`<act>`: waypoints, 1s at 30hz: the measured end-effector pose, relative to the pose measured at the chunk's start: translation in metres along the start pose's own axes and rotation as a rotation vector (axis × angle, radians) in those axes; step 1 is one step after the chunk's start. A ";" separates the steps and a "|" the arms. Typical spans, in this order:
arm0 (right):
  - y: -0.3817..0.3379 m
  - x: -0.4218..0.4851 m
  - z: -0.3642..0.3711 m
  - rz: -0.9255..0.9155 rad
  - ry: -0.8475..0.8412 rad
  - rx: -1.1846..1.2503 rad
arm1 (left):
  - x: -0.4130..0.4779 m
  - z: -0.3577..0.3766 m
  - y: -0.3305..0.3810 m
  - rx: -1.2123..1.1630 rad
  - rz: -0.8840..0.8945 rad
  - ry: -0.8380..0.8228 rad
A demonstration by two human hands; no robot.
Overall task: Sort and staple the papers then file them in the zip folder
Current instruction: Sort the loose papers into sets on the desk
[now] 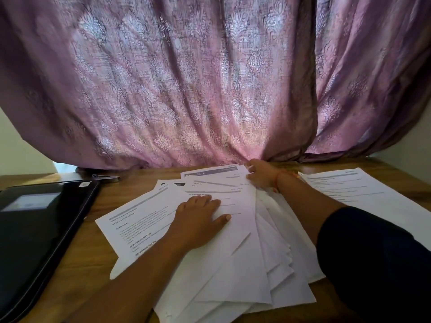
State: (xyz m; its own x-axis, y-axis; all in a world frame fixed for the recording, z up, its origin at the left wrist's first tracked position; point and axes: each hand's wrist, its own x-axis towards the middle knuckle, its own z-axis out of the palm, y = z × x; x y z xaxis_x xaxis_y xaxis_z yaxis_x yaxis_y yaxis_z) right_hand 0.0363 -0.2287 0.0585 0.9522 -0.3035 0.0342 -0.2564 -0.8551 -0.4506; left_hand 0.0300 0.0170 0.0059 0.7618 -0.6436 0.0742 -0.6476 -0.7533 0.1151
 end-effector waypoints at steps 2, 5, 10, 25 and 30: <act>-0.001 0.007 0.003 0.028 0.010 0.015 | 0.000 -0.002 0.000 -0.012 0.005 0.002; 0.000 0.016 0.007 0.080 0.047 0.085 | 0.001 -0.004 0.002 -0.014 0.015 0.019; -0.001 0.030 0.012 0.114 0.114 0.140 | 0.003 -0.004 -0.002 -0.009 0.032 0.057; -0.019 0.024 -0.031 0.004 0.291 0.454 | 0.005 0.001 -0.005 -0.022 0.072 0.103; -0.030 0.019 -0.062 -0.029 0.359 0.411 | 0.003 0.001 -0.006 -0.038 0.076 0.106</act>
State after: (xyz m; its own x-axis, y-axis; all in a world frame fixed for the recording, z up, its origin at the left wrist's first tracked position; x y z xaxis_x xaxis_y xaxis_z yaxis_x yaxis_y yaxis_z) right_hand 0.0521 -0.2348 0.1283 0.8229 -0.4680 0.3223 -0.0762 -0.6529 -0.7536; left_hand 0.0361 0.0193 0.0047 0.7094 -0.6791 0.1886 -0.7040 -0.6958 0.1427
